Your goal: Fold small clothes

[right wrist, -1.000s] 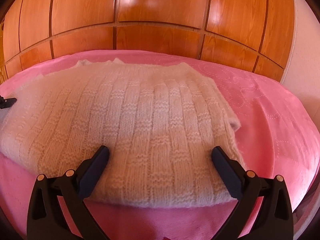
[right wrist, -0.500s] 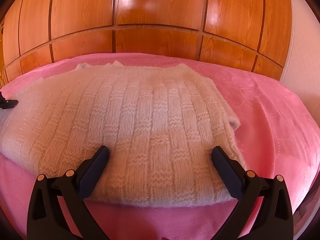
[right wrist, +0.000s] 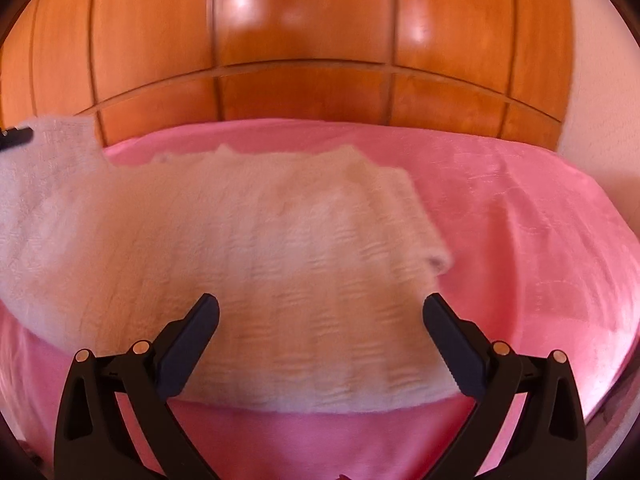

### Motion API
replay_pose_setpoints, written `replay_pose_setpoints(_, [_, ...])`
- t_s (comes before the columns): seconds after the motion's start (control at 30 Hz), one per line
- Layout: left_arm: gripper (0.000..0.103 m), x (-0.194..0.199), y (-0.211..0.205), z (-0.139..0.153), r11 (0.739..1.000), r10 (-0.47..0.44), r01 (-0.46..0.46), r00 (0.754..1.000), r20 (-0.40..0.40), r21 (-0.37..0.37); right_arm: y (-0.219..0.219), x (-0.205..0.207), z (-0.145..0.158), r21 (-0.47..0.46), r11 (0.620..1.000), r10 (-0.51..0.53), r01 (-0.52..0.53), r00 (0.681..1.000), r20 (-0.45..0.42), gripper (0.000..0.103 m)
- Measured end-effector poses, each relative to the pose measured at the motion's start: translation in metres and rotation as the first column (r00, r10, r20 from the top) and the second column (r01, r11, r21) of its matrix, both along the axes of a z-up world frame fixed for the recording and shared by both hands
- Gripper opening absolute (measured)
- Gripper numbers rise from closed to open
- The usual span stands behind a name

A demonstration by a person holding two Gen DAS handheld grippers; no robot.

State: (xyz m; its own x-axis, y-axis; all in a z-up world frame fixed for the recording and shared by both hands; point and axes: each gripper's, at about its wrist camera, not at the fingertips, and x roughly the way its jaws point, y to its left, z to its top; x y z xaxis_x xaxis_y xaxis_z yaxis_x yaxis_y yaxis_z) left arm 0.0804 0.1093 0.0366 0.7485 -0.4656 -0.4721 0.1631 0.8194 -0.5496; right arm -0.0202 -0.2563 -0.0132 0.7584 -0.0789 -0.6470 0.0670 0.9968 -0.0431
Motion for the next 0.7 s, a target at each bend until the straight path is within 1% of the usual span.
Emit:
replay_pose_setpoints(0.13, [0.021, 0.009, -0.037, 0.02, 0.996, -0.086, 0.087, 0.996, 0.027, -0.006, -0.021, -0.003, 0.002, -0.021, 0.999, -0.048, 0.048, 0.999, 0.001, 0.101])
replay_pose_setpoints(0.17, [0.021, 0.01, -0.047, 0.024, 0.994, -0.109, 0.109, 0.994, 0.033, -0.003, -0.024, -0.002, 0.0, -0.035, 0.998, -0.057, 0.056, 0.998, -0.014, 0.101])
replay_pose_setpoints(0.2, [0.021, 0.01, -0.052, 0.027, 0.992, -0.125, 0.125, 0.991, 0.037, -0.001, -0.028, 0.0, -0.006, -0.053, 0.997, -0.065, 0.063, 0.997, -0.049, 0.101])
replay_pose_setpoints(0.23, [0.021, 0.011, -0.065, 0.03, 0.988, -0.152, 0.152, 0.987, 0.041, 0.002, -0.03, 0.003, -0.011, -0.046, 0.998, -0.056, 0.053, 0.996, -0.075, 0.101])
replay_pose_setpoints(0.27, [0.021, 0.012, -0.077, 0.032, 0.984, -0.177, 0.177, 0.983, 0.043, 0.007, -0.034, 0.002, -0.013, -0.029, 0.998, -0.053, 0.05, 0.995, -0.079, 0.101])
replay_pose_setpoints(0.3, [0.02, 0.013, -0.085, 0.033, 0.981, -0.192, 0.191, 0.981, 0.044, 0.013, -0.039, -0.001, -0.014, 0.011, 0.998, -0.058, 0.059, 0.996, -0.071, 0.101])
replay_pose_setpoints(0.37, [0.019, 0.016, -0.109, 0.035, 0.973, -0.231, 0.23, 0.972, 0.041, 0.025, -0.044, -0.002, -0.013, 0.049, 0.997, -0.057, 0.061, 0.995, -0.08, 0.101])
replay_pose_setpoints(0.47, [0.018, 0.022, -0.144, 0.033, 0.958, -0.285, 0.284, 0.958, 0.024, 0.04, -0.051, -0.009, -0.007, 0.038, 0.997, -0.063, 0.065, 0.996, -0.058, 0.101])
replay_pose_setpoints(0.5, [0.016, 0.024, -0.156, 0.031, 0.952, -0.303, 0.302, 0.953, 0.021, 0.046, -0.055, -0.011, -0.005, 0.033, 0.997, -0.07, 0.072, 0.996, -0.052, 0.101])
replay_pose_setpoints(0.53, [0.01, 0.026, -0.166, 0.03, 0.948, -0.314, 0.313, 0.949, 0.015, 0.054, -0.06, -0.014, -0.005, 0.037, 0.996, -0.079, 0.081, 0.996, -0.05, 0.101])
replay_pose_setpoints(0.6, [0.01, 0.032, -0.188, 0.023, 0.937, -0.342, 0.341, 0.94, -0.006, 0.073, -0.071, -0.019, -0.005, 0.07, 0.991, -0.107, 0.11, 0.993, -0.049, 0.101])
replay_pose_setpoints(0.67, [0.01, 0.036, -0.215, 0.012, 0.917, -0.379, 0.379, 0.925, -0.027, 0.128, -0.077, -0.024, -0.008, 0.107, 0.986, -0.124, 0.13, 0.99, -0.063, 0.101])
replay_pose_setpoints(0.7, [0.004, 0.036, -0.227, 0.005, 0.908, -0.39, 0.393, 0.919, -0.047, 0.146, -0.083, -0.026, -0.009, 0.134, 0.981, -0.131, 0.139, 0.989, -0.068, 0.101])
